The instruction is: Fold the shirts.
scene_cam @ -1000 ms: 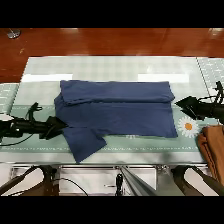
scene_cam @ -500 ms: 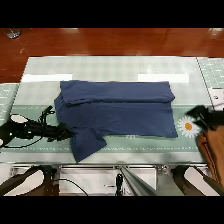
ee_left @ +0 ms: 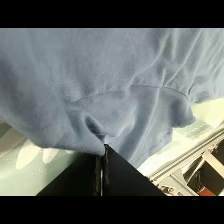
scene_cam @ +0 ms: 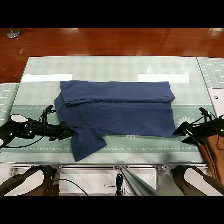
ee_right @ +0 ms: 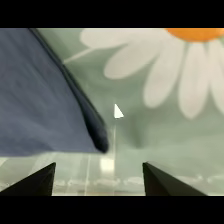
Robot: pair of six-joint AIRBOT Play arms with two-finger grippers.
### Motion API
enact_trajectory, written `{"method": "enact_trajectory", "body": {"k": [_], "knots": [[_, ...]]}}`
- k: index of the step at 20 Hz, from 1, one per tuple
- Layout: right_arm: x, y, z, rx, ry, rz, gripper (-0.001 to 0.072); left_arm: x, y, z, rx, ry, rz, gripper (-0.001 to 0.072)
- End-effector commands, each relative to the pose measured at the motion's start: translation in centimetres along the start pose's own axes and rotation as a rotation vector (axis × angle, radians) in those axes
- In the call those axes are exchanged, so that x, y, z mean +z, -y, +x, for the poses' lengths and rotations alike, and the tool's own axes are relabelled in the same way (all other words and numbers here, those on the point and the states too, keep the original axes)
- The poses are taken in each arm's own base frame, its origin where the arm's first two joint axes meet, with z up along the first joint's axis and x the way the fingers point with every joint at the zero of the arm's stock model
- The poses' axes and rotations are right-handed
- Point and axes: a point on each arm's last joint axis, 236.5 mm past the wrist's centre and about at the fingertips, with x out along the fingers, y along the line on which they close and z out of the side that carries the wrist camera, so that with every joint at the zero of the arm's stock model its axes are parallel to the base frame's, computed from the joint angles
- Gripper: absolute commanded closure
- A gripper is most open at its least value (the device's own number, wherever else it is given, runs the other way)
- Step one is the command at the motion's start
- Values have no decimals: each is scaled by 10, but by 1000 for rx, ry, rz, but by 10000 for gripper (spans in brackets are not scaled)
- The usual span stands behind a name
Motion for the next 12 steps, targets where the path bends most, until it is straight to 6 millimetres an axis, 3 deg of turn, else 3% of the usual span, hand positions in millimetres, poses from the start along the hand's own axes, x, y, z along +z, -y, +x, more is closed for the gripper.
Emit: {"method": "enact_trajectory", "body": {"k": [1, 6, 7, 8, 9, 12], "knots": [[21, -30, 10, 79, 44, -35, 81, 1, 1, 0, -3, 3, -2, 678], [44, -72, 14, 161, 71, -88, 101, 3, 3, 0, -12, 11, -6, 678], [45, -79, 12, 170, 67, -110, 228, 3, 4, 0, -17, 13, -8, 678], [42, -86, 8, 175, 55, -156, 544, 5, 7, 0, -30, 19, -14, 678], [41, -92, 3, 178, 50, -208, 691, 11, 17, -3, -75, 45, -12, 678], [60, -107, -31, 196, 99, -247, 691, 48, 64, -37, -234, 153, 76, 678]]}}
